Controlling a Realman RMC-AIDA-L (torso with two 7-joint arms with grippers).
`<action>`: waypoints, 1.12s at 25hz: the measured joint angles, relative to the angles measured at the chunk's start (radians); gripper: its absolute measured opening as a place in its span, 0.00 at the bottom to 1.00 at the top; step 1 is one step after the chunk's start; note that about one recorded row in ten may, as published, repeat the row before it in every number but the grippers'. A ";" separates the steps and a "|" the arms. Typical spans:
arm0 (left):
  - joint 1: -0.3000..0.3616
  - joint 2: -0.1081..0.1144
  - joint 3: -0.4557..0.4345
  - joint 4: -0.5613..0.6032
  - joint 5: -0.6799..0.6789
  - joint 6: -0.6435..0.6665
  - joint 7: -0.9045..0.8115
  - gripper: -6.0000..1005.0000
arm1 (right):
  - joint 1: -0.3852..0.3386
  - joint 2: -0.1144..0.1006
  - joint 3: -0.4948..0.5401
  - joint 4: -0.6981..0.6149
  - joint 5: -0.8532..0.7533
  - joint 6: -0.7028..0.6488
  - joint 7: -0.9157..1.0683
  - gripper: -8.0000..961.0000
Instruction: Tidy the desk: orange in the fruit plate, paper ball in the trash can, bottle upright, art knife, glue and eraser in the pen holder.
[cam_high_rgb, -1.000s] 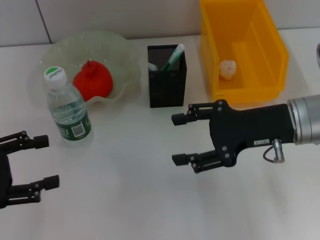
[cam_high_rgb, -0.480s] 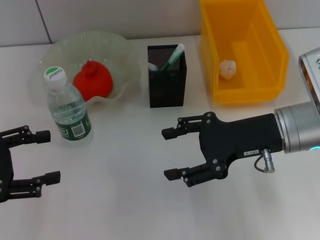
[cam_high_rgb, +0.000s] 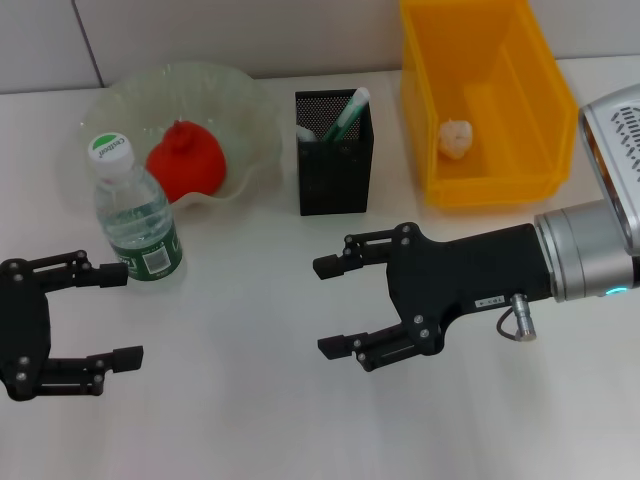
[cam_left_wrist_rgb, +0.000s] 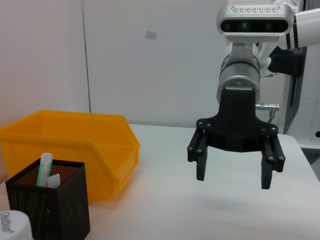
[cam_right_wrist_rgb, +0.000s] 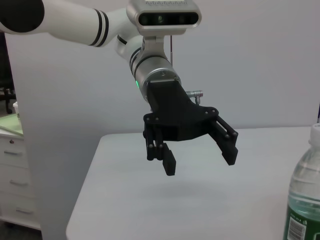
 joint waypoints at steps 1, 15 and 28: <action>0.000 0.000 0.000 0.000 0.000 0.000 0.000 0.83 | 0.002 0.000 0.000 0.003 0.000 0.002 -0.002 0.81; -0.017 -0.005 -0.009 0.001 -0.009 0.003 0.013 0.83 | 0.037 0.000 0.000 0.053 -0.003 0.017 -0.015 0.81; -0.013 -0.006 -0.009 0.011 -0.009 0.003 0.013 0.83 | 0.031 0.001 0.000 0.047 0.002 0.015 -0.015 0.81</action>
